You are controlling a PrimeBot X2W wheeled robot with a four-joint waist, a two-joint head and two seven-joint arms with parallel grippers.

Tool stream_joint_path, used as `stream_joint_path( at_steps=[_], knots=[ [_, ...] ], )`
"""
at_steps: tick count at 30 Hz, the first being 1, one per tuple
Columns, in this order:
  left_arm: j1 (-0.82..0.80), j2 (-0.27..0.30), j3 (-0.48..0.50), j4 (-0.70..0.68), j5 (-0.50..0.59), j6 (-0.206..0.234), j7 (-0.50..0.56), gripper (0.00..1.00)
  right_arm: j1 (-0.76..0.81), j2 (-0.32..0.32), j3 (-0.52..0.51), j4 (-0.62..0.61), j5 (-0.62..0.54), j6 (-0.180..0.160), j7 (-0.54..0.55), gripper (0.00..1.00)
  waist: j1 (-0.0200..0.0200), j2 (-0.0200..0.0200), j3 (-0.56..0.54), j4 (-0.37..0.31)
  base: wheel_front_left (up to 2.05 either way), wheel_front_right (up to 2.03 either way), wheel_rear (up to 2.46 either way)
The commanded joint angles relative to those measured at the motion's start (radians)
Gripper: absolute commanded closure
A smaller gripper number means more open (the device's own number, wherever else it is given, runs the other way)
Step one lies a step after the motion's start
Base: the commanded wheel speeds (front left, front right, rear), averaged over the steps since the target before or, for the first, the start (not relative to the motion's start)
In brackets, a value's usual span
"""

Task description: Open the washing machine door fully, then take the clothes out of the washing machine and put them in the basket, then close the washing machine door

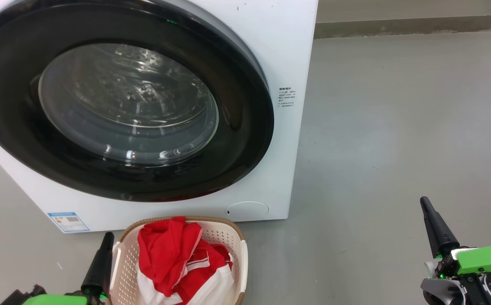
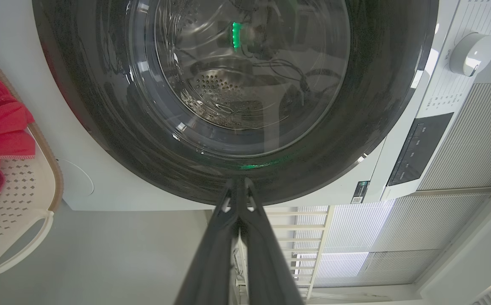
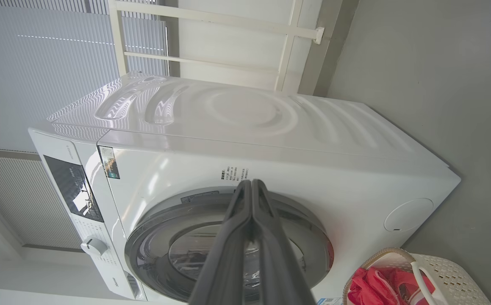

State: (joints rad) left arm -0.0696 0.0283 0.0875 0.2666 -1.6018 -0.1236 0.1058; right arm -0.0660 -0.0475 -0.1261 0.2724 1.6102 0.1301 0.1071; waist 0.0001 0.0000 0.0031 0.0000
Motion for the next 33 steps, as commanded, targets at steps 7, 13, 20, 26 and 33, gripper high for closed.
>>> stream_joint_path(
  at_steps=[7, 13, 20, 26, 33],
  knots=[
    [-0.038, 0.022, 0.026, -0.022, -0.007, -0.007, 0.007, 1.0, -0.042, -0.004, 0.013, -0.028, -0.001, 0.001, 0.005, 1.0, 0.0, 0.0, 0.0, 0.0, 0.0, 0.0, 0.0],
    [-0.038, 0.022, 0.026, -0.022, -0.007, -0.007, 0.007, 1.0, -0.042, -0.004, 0.013, -0.028, -0.001, 0.001, 0.005, 1.0, 0.0, 0.0, 0.0, 0.0, 0.0, 0.0, 0.0],
    [-0.038, 0.022, 0.026, -0.022, -0.007, -0.007, 0.007, 1.0, -0.042, -0.004, 0.013, -0.028, -0.001, 0.001, 0.006, 1.0, 0.0, 0.0, 0.0, 0.0, 0.0, 0.0, 0.0],
    [-0.038, 0.022, 0.026, -0.022, -0.007, -0.007, 0.007, 1.0, -0.042, -0.004, 0.013, -0.028, -0.001, 0.001, 0.006, 1.0, 0.0, 0.0, 0.0, 0.0, 0.0, 0.0, 0.0],
    [-0.038, 0.022, 0.026, -0.022, -0.007, -0.007, 0.007, 1.0, -0.042, -0.004, 0.013, -0.028, -0.001, 0.001, 0.006, 1.0, 0.0, 0.0, 0.0, 0.0, 0.0, 0.0, 0.0]
  ],
)
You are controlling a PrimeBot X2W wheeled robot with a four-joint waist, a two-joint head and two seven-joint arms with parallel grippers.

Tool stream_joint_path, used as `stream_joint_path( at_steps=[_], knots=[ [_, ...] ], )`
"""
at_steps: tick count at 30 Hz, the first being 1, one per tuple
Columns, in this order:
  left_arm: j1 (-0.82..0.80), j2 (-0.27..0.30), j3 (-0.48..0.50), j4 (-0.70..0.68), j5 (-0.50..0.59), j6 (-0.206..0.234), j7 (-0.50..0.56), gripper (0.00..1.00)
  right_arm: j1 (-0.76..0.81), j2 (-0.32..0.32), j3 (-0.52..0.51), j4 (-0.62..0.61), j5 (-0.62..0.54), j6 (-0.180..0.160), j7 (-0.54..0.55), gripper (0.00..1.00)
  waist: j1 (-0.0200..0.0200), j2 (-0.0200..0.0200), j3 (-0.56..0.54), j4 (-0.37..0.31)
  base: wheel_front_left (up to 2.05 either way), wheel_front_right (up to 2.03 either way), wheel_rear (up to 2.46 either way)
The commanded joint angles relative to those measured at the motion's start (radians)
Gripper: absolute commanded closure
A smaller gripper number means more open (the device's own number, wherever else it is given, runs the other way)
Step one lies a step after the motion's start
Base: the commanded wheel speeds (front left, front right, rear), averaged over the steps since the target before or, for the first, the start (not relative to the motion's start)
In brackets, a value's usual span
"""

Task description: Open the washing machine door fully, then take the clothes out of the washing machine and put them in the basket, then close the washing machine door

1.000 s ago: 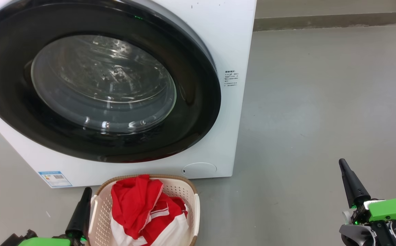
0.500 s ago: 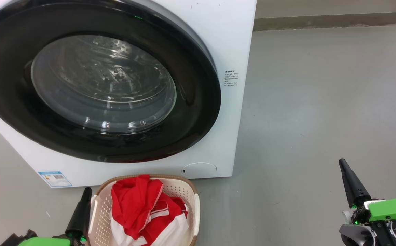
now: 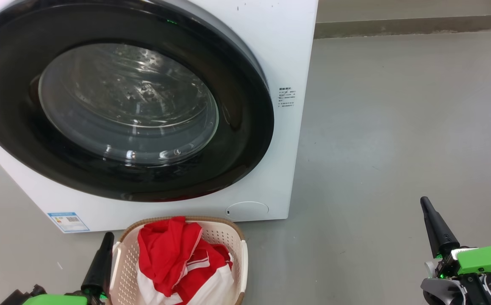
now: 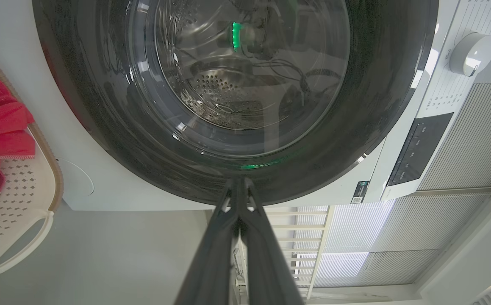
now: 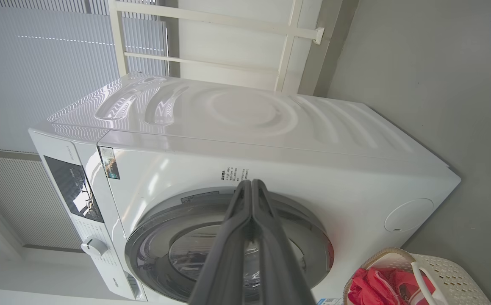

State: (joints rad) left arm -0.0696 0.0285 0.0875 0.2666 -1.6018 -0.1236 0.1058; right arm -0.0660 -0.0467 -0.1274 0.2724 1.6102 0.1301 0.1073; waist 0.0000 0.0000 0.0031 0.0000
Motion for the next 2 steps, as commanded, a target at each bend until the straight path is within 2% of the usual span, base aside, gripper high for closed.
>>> stream_joint_path(
  at_steps=[1, 2],
  knots=[
    [-0.038, 0.022, 0.026, -0.022, -0.007, -0.007, 0.007, 1.0, -0.042, -0.004, 0.014, -0.028, -0.001, 0.001, 0.006, 1.0, 0.0, 0.0, 0.0, 0.0, 0.0, 0.0, 0.0],
    [-0.038, 0.022, 0.026, -0.022, -0.007, -0.007, 0.007, 1.0, -0.042, -0.004, 0.014, -0.028, -0.002, 0.001, 0.006, 1.0, 0.0, 0.0, 0.0, 0.0, 0.0, 0.0, 0.0]
  ],
)
